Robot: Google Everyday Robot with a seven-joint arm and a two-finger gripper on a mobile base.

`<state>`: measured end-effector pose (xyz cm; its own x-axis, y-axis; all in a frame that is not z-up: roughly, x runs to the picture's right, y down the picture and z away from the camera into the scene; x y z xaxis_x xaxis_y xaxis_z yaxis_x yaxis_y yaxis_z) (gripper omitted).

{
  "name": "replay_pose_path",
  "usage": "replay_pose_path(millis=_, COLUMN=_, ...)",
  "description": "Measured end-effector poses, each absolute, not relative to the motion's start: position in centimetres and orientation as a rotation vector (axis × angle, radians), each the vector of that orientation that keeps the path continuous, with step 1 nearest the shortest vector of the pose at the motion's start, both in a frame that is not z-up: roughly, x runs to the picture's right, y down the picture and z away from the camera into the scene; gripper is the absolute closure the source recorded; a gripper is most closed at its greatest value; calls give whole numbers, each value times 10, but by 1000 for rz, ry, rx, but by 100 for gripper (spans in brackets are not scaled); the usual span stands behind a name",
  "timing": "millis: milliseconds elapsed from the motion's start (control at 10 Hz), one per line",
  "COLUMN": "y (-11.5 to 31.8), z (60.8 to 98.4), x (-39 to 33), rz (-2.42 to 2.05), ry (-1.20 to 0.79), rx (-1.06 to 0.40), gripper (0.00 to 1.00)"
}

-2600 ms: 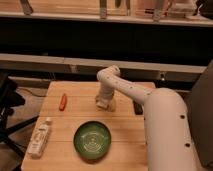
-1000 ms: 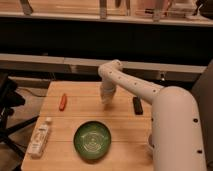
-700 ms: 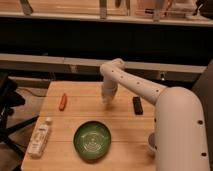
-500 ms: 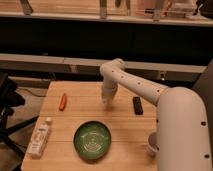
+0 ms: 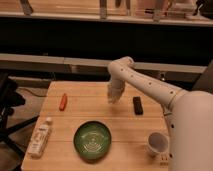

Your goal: Place the white sponge in the ceramic cup

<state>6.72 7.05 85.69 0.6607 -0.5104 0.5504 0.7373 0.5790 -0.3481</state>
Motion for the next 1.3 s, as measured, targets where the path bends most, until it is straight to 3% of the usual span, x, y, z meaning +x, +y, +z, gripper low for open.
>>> replay_pose_path(millis=1300, y=86, z=800, x=148, rz=-587, ry=-399, rx=-601, gripper=98)
